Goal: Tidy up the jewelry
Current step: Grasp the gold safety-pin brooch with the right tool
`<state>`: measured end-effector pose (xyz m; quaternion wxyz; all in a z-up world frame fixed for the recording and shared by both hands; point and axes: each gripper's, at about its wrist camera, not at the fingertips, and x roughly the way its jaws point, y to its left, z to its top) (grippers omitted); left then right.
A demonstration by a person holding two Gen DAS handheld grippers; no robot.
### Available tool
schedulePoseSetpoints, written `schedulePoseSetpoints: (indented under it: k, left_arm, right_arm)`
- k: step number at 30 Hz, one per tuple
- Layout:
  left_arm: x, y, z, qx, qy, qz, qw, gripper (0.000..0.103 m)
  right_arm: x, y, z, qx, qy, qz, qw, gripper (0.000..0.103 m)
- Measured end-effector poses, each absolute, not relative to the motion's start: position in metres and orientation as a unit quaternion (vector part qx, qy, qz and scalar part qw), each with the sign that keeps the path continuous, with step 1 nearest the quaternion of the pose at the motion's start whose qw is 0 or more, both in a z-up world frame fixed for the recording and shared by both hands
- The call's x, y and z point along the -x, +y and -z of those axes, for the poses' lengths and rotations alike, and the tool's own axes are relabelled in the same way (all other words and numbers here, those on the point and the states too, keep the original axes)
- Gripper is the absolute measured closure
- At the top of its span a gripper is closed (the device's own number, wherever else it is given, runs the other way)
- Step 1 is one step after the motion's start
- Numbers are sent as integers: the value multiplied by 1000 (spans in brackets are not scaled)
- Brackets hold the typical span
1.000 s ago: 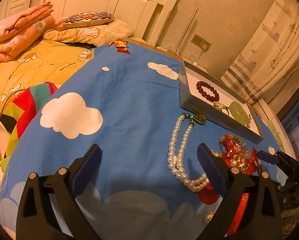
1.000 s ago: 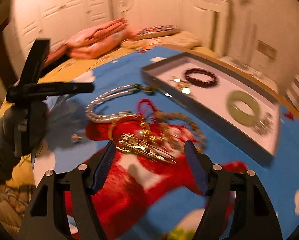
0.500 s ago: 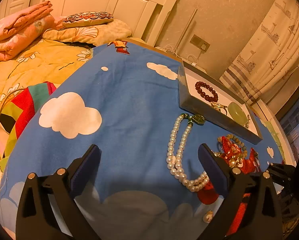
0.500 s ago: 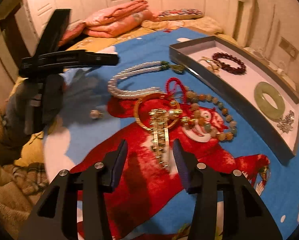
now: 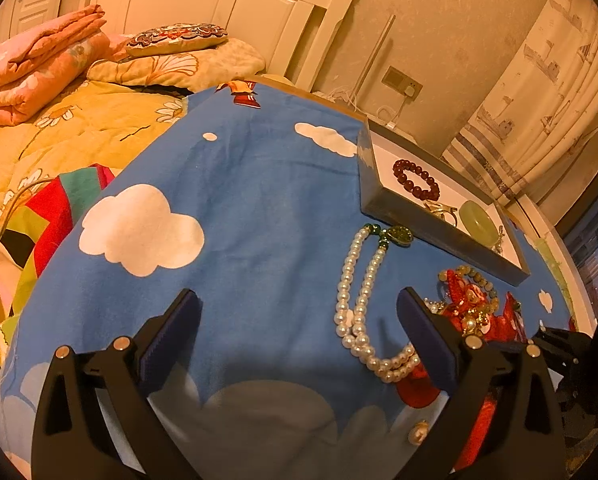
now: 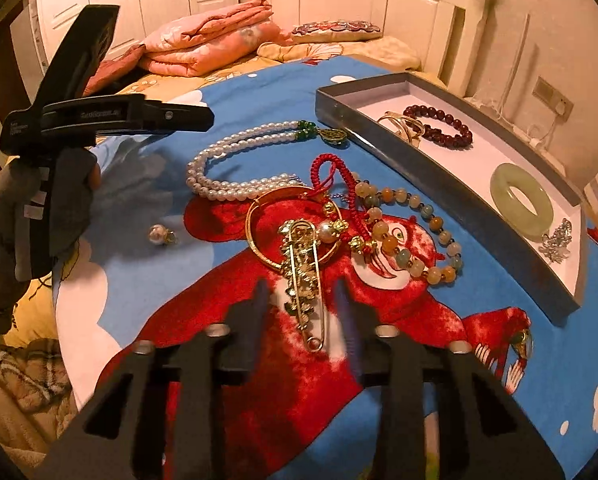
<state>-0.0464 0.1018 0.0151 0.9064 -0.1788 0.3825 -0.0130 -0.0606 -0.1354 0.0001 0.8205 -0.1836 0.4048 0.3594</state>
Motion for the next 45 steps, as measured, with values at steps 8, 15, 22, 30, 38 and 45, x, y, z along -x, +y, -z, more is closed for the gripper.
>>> schedulePoseSetpoints:
  k: [8, 15, 22, 30, 38, 45]
  left_arm:
    - [48, 99, -13, 166, 388, 4, 906, 5]
    - [47, 97, -13, 152, 394, -5, 906, 5]
    - [48, 93, -14, 141, 396, -1, 907, 5]
    - [50, 88, -16, 130, 393, -6, 910, 5]
    - [66, 40, -41, 93, 371, 65, 922, 6]
    - [61, -55, -48, -20, 374, 158, 914, 8]
  right_arm:
    - [70, -137, -1, 181, 390, -348, 833, 84]
    - [67, -153, -10, 139, 371, -325, 859, 84]
    - [59, -184, -17, 76, 359, -271, 890, 84]
    - [73, -200, -14, 75, 383, -276, 878, 84]
    - [108, -230, -16, 33, 383, -292, 876, 84]
    - [111, -234, -15, 29, 381, -287, 878, 84]
